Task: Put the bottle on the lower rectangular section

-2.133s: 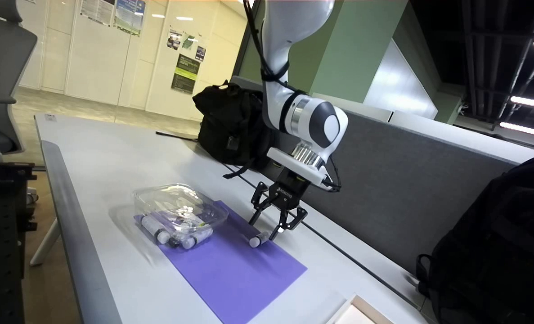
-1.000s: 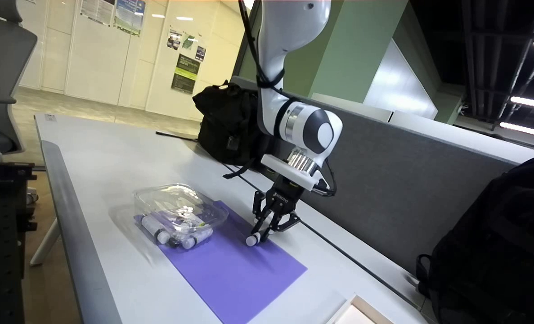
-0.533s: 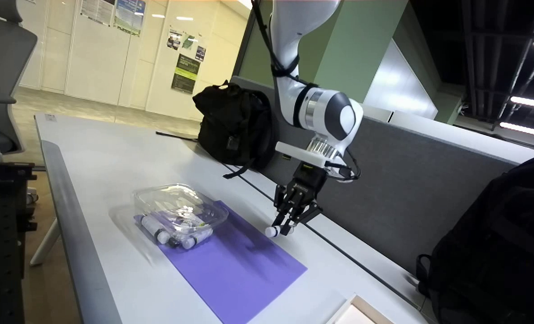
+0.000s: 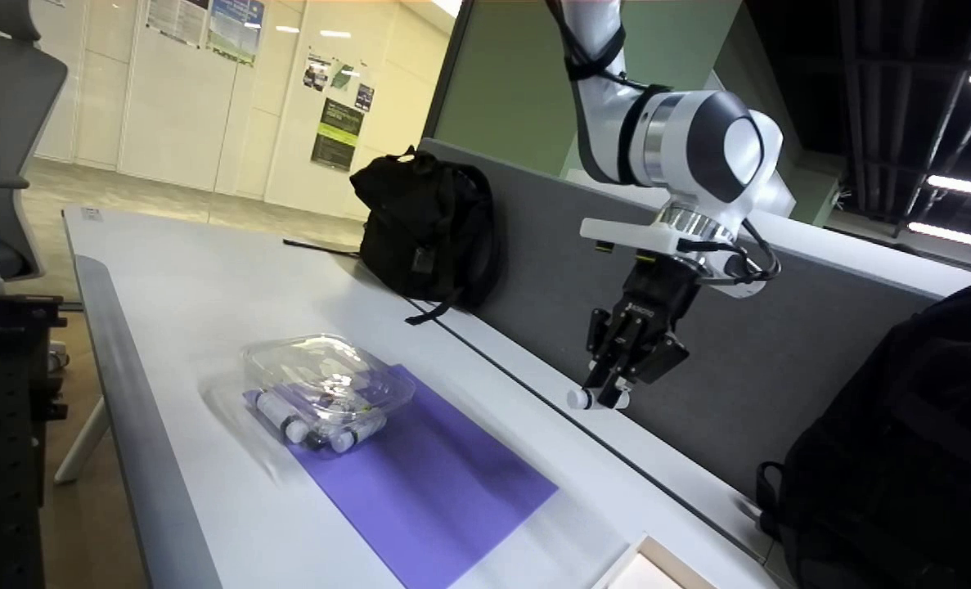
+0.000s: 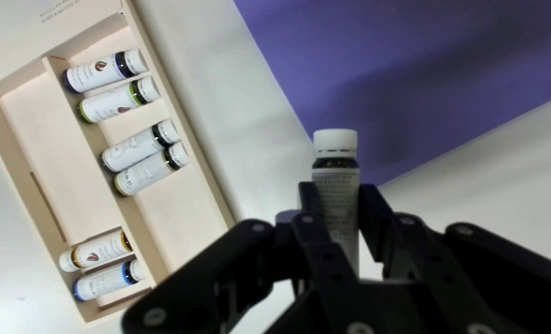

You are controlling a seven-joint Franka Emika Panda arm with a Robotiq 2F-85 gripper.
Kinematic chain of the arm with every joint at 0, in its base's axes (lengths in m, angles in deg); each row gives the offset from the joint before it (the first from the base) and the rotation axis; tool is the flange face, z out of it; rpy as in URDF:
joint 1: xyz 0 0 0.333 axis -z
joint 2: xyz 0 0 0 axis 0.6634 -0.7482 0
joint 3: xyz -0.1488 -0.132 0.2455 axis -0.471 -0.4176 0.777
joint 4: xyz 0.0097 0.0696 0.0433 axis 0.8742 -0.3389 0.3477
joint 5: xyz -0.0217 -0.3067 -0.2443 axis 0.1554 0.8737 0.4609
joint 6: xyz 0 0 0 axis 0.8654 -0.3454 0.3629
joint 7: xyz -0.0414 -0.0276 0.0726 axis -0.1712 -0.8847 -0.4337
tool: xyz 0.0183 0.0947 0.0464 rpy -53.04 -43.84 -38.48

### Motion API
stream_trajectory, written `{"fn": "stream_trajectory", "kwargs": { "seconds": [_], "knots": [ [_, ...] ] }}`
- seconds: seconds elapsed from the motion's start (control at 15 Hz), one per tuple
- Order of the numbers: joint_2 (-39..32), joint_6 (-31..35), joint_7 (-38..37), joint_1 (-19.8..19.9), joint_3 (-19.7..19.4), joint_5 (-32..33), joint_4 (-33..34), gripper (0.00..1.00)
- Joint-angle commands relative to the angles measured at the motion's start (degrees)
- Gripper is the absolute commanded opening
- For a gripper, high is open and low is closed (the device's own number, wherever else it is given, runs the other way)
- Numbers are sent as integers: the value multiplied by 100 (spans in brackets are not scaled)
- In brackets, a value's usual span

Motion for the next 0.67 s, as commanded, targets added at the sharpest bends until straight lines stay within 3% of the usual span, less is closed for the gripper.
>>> {"fn": "stream_trajectory", "kwargs": {
  "seconds": [0.0, 0.33, 0.4, 0.6],
  "knots": [
    [9, -15, -11, 84, 38, 11, 8, 27],
    [7, -14, -51, 31, 55, -12, -31, 27],
    [7, -14, -53, 30, 55, -13, -31, 7],
    [-223, -31, -20, 563, 33, -642, 261, 7]
  ]
}}
